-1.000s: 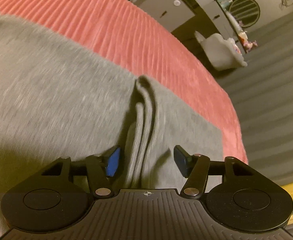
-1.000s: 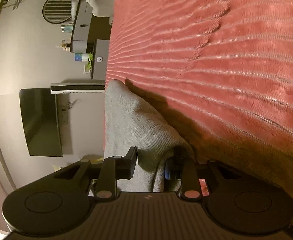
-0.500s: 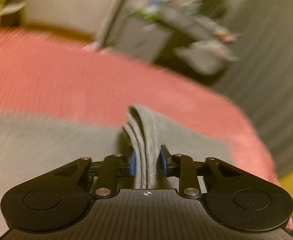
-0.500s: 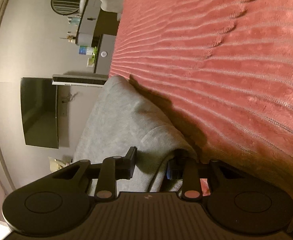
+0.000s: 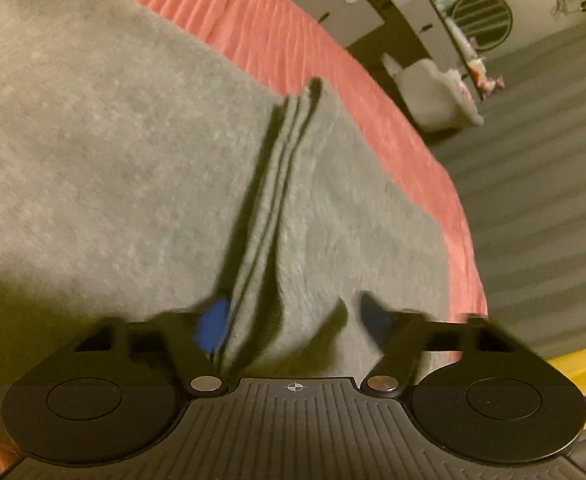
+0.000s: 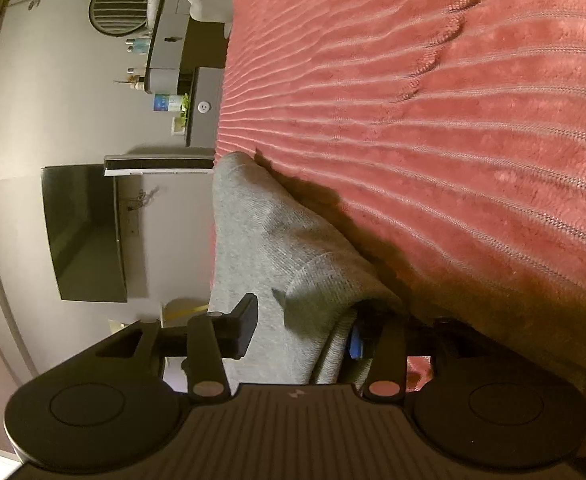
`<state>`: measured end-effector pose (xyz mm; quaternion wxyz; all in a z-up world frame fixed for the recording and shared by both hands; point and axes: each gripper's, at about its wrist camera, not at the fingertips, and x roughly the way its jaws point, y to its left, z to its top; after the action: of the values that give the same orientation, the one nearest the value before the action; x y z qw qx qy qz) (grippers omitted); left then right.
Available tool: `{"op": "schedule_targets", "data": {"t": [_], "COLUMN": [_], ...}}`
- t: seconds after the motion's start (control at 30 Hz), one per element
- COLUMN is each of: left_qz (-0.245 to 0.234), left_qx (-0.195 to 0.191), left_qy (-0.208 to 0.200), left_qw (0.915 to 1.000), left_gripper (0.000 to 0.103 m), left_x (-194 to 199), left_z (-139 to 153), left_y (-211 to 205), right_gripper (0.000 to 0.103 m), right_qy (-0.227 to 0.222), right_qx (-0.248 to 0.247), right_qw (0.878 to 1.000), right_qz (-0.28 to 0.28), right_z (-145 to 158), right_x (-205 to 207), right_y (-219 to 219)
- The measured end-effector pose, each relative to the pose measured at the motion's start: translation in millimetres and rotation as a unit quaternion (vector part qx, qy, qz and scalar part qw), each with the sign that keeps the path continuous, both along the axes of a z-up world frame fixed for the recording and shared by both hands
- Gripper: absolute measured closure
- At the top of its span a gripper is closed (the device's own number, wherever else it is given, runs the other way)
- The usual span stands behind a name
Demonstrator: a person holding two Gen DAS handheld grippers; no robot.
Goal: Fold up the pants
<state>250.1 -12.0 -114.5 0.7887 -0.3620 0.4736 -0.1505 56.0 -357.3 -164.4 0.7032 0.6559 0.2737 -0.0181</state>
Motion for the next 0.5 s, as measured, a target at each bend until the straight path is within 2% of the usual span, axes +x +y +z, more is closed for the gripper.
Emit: {"op": "schedule_targets", "data": {"t": [0.03,0.07,0.17,0.23,0.4,0.5], "left_qz": [0.001,0.004,0.0,-0.002,0.007,0.012], "left_qx": [0.004,0.011,0.042,0.052,0.084,0.1], "left_qy": [0.008,0.012,-0.008,-0.027,-0.074,-0.084], "left_qw": [1.0,0.9999,0.9991,0.9983,0.9937,0.9914], "left_gripper": [0.068,0.075,0.082,0.083,0.088,0.09], "left_x": [3,4,0,1,-13,-23], "left_z": [0,1,16,27,48,48], "left_y": [-5,-8,-12,-9,3,9], "right_gripper": [0.059,0.06,0.09,0.091,0.091,0.091], "right_qy": [0.003,0.005,0.032,0.029,0.011,0.019], "right_qx": [-0.003,-0.005,-0.036,-0.053,-0.146,-0.168], "right_qw": [1.0,1.0,0.999,0.998,0.989,0.985], "right_qz": [-0.004,-0.009,-0.015,-0.016,0.006,0.02], "right_z": [1,2,8,16,44,50], "right_x": [1,2,4,1,-2,1], "right_y": [1,3,8,10,22,27]}}
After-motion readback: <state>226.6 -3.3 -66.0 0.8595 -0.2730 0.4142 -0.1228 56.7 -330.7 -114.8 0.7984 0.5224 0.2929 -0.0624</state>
